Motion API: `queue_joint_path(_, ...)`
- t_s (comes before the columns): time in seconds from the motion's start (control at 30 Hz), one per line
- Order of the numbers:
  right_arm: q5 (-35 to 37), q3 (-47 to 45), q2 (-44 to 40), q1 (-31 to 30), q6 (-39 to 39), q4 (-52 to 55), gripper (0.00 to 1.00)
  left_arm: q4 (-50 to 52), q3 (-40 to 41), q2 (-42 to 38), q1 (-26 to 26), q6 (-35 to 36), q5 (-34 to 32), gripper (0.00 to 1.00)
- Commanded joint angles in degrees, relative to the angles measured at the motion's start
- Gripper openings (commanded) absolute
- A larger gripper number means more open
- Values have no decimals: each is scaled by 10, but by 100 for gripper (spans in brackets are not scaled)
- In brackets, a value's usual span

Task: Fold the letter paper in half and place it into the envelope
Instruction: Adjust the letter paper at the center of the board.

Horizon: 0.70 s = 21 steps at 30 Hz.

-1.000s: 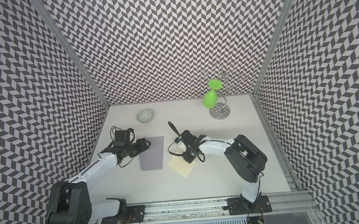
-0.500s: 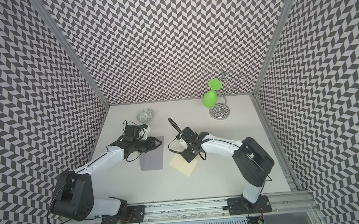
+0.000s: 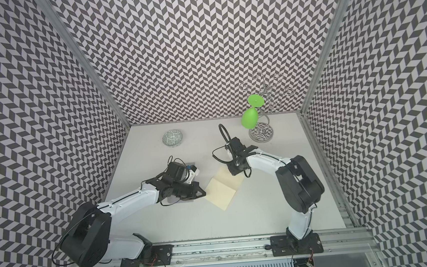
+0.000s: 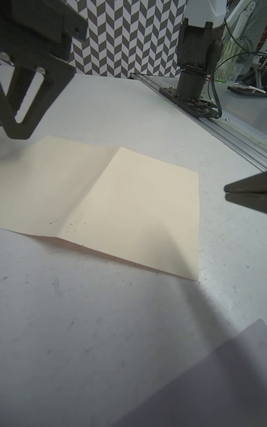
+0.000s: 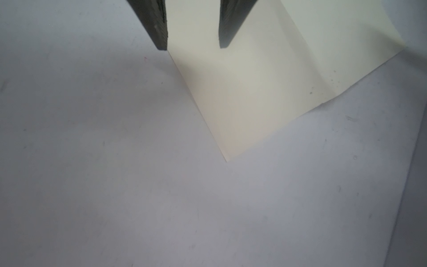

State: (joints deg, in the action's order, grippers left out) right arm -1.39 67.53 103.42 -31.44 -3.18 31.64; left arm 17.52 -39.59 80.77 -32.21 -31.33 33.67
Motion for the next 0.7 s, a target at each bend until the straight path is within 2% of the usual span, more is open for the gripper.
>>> queue_joint_path(0.0,-1,-9,16,-4,-6,-16,41,-32,1,30,-12,-14,-3,6)
queue_joint_path(0.27,7,-28,27,-4,-1,-18,44,-29,-34,127,-49,2,-22,6)
queue_joint_path(0.43,-30,-57,28,-8,0,-19,43,-30,-39,166,-54,13,-40,6)
queue_joint_path(0.67,-91,-111,21,-42,-5,-39,43,-34,-66,211,-53,30,-55,6)
